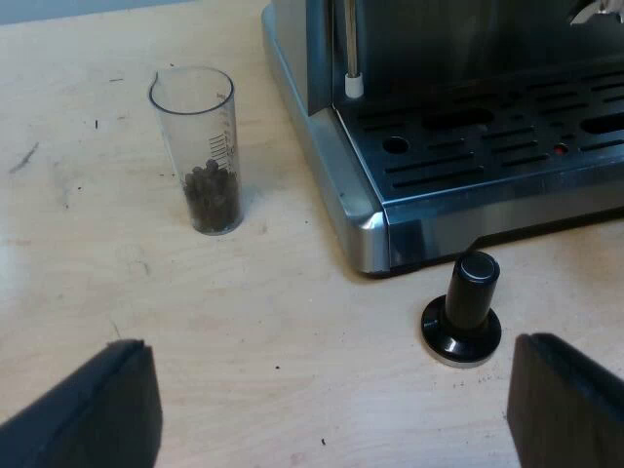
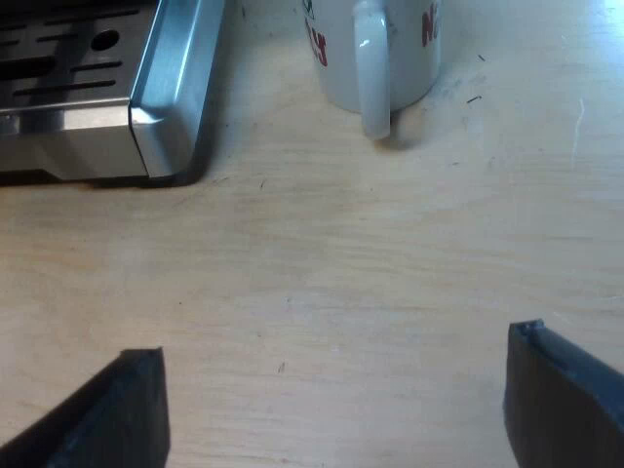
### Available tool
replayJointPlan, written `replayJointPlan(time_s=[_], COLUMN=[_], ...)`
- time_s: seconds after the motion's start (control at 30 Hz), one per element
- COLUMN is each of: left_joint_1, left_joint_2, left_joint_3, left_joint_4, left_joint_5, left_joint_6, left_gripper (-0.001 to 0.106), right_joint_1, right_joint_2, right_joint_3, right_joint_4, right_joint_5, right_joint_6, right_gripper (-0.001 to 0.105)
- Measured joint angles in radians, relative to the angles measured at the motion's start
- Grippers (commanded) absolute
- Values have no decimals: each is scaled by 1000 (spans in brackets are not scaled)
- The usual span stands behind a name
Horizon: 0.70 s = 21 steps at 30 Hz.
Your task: Pour the beans into the coffee machine
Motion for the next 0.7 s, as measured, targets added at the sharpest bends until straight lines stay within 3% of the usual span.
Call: replayJointPlan(time_s=[0.43, 0.7], left_joint_1=[0, 0], left_joint_2=[0, 15], left_joint_3=[0, -47], left_joint_4=[-3, -37], left_joint_5=[34, 34], left_joint_6=[-11, -15], left_gripper=[74, 74], right_joint_1=[0, 0], right_joint_2=[0, 68], right_joint_3=[-22, -171], right_joint_4=[0, 7], right_joint_5=[-2, -28], right_joint_6=[-3, -49], right_gripper=[72, 72])
